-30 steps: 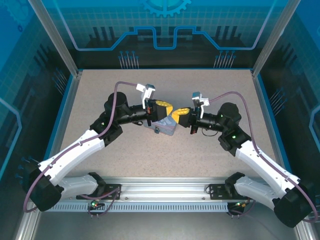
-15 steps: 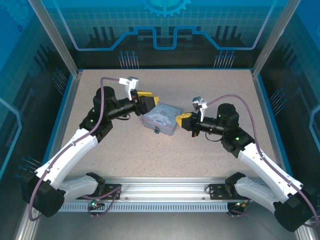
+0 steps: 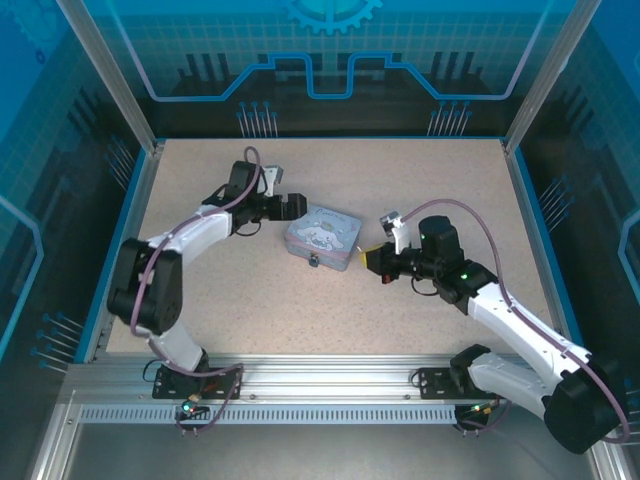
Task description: Unlock the padlock with the key
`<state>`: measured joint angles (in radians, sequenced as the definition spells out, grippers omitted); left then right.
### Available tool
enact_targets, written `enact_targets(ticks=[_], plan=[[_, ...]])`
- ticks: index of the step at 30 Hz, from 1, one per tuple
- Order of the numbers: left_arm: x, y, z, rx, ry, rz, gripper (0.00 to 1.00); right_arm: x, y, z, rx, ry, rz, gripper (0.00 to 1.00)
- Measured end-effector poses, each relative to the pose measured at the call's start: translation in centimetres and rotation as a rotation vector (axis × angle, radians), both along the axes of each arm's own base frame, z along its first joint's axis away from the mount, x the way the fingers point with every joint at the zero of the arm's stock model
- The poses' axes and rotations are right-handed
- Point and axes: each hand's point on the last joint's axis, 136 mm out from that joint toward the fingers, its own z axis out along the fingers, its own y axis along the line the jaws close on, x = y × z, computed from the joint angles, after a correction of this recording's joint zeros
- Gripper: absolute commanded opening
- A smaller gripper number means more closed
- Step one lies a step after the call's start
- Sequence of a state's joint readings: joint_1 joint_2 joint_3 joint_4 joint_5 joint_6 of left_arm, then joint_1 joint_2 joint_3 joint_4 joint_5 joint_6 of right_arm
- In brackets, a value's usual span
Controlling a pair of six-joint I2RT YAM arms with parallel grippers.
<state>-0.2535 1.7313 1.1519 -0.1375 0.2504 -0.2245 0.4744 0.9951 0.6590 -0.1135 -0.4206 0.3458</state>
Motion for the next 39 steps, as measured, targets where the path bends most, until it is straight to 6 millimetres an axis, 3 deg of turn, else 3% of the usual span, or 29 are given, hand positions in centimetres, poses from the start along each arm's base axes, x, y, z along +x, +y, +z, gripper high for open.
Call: enact_targets(ticks=[4, 13, 18, 22, 29, 32, 39], plan=[[0.8, -0.8, -2.4, 0.001, 0.045, -0.035, 0.94, 0.2, -0.4, -0.6, -0.007, 0.011, -0.016, 0.02], [0.9, -2.9, -4.4, 0.013, 0.073, -0.108, 0.74, 0.4, -1.0, -1.1, -0.012, 0.022, -0.034, 0.02], [0.7, -4.1, -4.2, 0.028, 0.056, -0.153, 0.58, 0.7, -1.1, -1.6, -0.018, 0.037, -0.041, 0.02], [0.2, -5.4, -4.1, 0.038, 0.037, -0.197, 0.54, 0.9, -1.1, -2.2, -0.024, 0.062, -0.045, 0.02], [-1.5, -8.6, -4.1, 0.052, 0.006, -0.294, 0.55, 2.2, -0.4, -5.1, -0.021, 0.175, -0.076, 0.03], [-2.3, -9.4, -4.0, 0.053, -0.003, -0.32, 0.62, 3.0, -0.1, -6.8, -0.025, 0.238, -0.1, 0.03], [-3.8, -8.8, -2.6, 0.048, -0.009, -0.318, 0.75, 5.5, 0.5, -8.8, -0.032, 0.299, -0.158, 0.03]])
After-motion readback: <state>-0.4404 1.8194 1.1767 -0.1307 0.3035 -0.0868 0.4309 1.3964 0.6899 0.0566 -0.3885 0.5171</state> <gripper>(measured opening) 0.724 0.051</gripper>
